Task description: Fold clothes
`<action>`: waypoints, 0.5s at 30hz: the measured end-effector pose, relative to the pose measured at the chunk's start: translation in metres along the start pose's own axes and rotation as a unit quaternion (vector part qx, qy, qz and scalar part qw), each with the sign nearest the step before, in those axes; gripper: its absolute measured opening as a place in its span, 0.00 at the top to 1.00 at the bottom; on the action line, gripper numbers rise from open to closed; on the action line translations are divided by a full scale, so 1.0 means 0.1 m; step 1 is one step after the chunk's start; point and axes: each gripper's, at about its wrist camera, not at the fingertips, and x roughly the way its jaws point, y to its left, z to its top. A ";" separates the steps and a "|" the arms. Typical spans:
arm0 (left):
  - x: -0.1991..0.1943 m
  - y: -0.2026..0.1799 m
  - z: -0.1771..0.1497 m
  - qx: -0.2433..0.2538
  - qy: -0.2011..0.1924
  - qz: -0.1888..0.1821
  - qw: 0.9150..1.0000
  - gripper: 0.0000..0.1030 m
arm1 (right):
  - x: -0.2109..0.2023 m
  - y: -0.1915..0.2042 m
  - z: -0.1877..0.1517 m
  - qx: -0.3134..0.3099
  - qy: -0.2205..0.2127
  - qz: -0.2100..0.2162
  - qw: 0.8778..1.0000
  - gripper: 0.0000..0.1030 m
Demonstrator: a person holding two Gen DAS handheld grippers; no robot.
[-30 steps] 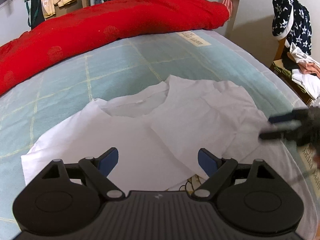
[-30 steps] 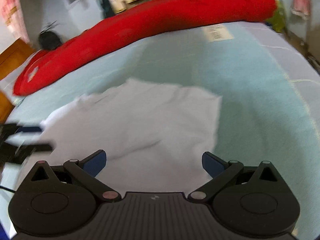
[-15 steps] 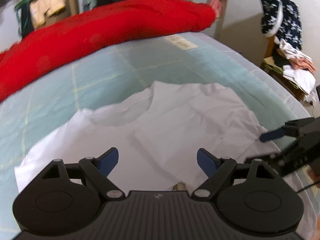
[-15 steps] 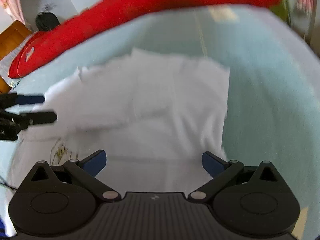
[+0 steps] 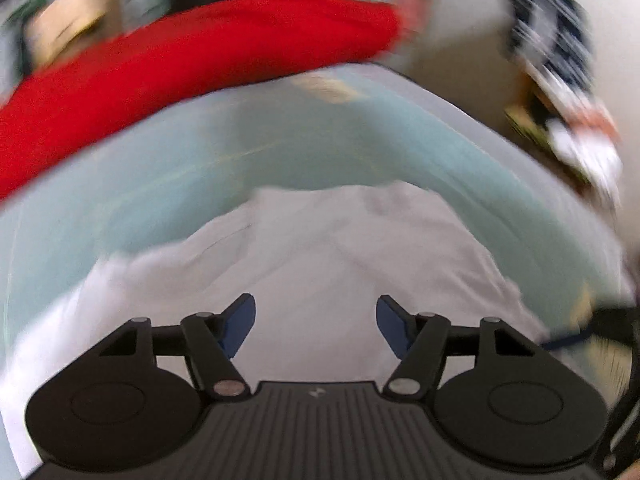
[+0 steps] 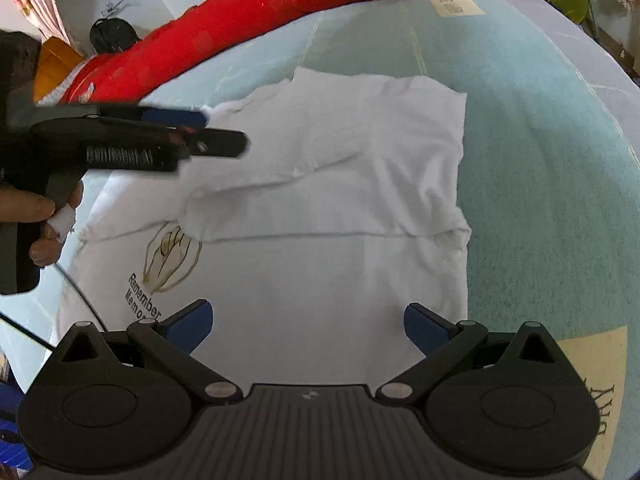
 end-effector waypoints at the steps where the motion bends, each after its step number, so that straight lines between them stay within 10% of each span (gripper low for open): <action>1: 0.01 0.17 -0.03 -0.049 0.005 -0.003 0.999 0.38 | -0.01 -0.01 0.00 0.002 -0.002 0.002 1.000 0.00; 6: 0.23 0.77 -0.26 -0.242 0.036 -0.085 0.966 0.45 | -0.02 -0.08 -0.05 0.008 0.000 0.010 1.000 0.00; 15: 0.52 1.01 -0.28 -0.335 0.032 -0.168 0.926 0.47 | 0.02 -0.06 -0.02 0.019 0.001 0.033 0.999 0.00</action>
